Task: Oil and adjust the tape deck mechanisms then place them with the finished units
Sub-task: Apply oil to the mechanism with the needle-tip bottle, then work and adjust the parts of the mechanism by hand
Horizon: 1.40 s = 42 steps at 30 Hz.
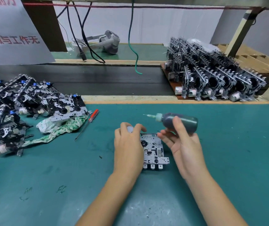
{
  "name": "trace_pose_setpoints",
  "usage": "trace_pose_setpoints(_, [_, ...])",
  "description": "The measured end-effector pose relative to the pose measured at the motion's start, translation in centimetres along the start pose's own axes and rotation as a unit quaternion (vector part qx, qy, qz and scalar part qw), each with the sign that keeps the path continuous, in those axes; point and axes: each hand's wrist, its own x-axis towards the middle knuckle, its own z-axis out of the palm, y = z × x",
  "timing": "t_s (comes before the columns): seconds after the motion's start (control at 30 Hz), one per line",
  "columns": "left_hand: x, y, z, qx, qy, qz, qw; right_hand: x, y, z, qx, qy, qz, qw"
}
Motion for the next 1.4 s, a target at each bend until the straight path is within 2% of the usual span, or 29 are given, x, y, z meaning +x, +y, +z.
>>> trace_pose_setpoints(0.17, [0.1,0.5,0.0,0.018,-0.005,0.007,1.0,-0.2,1.1,0.1,-0.066,-0.017,-0.006,0.998])
trace_pose_setpoints(0.23, [0.1,0.7,-0.4,-0.024,-0.009,0.01,1.0,-0.1,1.5,0.0,-0.101,-0.032,-0.034,0.994])
trace_pose_setpoints(0.3, [0.4,1.1,-0.9,-0.125,-0.031,0.006,0.992,0.0,1.6,0.1,-0.187,-0.055,-0.107,0.975])
trace_pose_setpoints(0.4, [1.0,1.6,-1.8,-0.268,-0.066,-0.011,0.961,-0.1,1.6,-0.1,-0.359,-0.12,-0.217,0.9])
trace_pose_setpoints(0.47, [1.4,1.6,-2.5,-0.368,-0.081,-0.054,0.925,0.0,1.4,-0.4,-0.453,-0.162,-0.258,0.838])
trace_pose_setpoints(0.5, [1.7,1.4,-2.8,-0.414,-0.091,-0.078,0.902,0.0,1.1,-0.4,-0.474,-0.181,-0.265,0.82])
trace_pose_setpoints(0.57, [2.0,1.0,-3.4,-0.485,-0.105,-0.093,0.864,0.2,0.5,-0.3,-0.481,-0.194,-0.26,0.814])
trace_pose_setpoints(0.63, [2.6,0.3,-4.0,-0.512,-0.079,-0.09,0.851,0.2,-0.2,-0.2,-0.482,-0.183,-0.25,0.82])
trace_pose_setpoints(0.7, [3.7,-0.6,-4.4,-0.507,-0.03,-0.08,0.858,0.3,-1.0,-0.5,-0.519,-0.192,-0.207,0.807])
trace_pose_setpoints(0.73, [4.3,-1.2,-4.6,-0.496,-0.009,-0.071,0.865,0.3,-1.6,-0.7,-0.566,-0.213,-0.164,0.779])
trace_pose_setpoints(0.8, [5.4,-2.4,-4.6,-0.454,0.018,-0.058,0.889,0.5,-2.3,-1.2,-0.677,-0.269,-0.059,0.683])
trace_pose_setpoints(0.87, [5.9,-3.4,-3.9,-0.387,0.018,-0.056,0.92,0.9,-2.5,-1.6,-0.747,-0.316,-0.004,0.585])
trace_pose_setpoints(0.9, [5.8,-3.8,-3.4,-0.351,0.013,-0.055,0.935,1.0,-2.3,-1.6,-0.766,-0.332,-0.004,0.551])
trace_pose_setpoints(0.97, [5.5,-4.8,-2.2,-0.299,0.01,-0.058,0.952,1.2,-1.9,-1.6,-0.79,-0.338,-0.025,0.511])
trace_pose_setpoints(1.07, [5.6,-5.4,-1.6,-0.282,-0.004,-0.068,0.957,1.6,-1.4,-1.1,-0.811,-0.336,-0.056,0.475])
trace_pose_setpoints(1.17, [5.5,-5.4,-1.8,-0.293,-0.069,-0.122,0.946,1.8,-1.2,-0.5,-0.824,-0.34,-0.073,0.447])
trace_pose_setpoints(1.27, [4.0,-5.8,-2.4,-0.196,-0.046,-0.167,0.965,1.7,-0.9,0.1,-0.834,-0.322,-0.113,0.433])
trace_pose_setpoints(1.37, [2.2,-5.4,-3.5,-0.201,-0.073,-0.196,0.957,1.7,-1.0,0.4,-0.837,-0.302,-0.164,0.426])
trace_pose_setpoints(1.4, [1.9,-5.1,-3.8,-0.213,-0.093,-0.197,0.952,1.8,-1.2,0.3,-0.83,-0.298,-0.17,0.439])
